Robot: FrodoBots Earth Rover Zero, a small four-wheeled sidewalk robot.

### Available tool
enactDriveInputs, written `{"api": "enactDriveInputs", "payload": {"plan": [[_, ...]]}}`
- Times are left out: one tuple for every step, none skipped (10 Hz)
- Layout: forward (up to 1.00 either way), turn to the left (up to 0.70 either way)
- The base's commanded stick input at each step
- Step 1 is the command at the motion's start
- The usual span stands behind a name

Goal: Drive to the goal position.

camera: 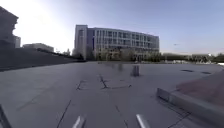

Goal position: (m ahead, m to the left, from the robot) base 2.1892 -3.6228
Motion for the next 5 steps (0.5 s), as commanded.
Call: {"api": "enactDriveInputs", "payload": {"plan": [[0.6, 0.0], [0.6, 0.0], [0.6, 0.0], [0.6, 0.0], [0.6, 0.0]]}}
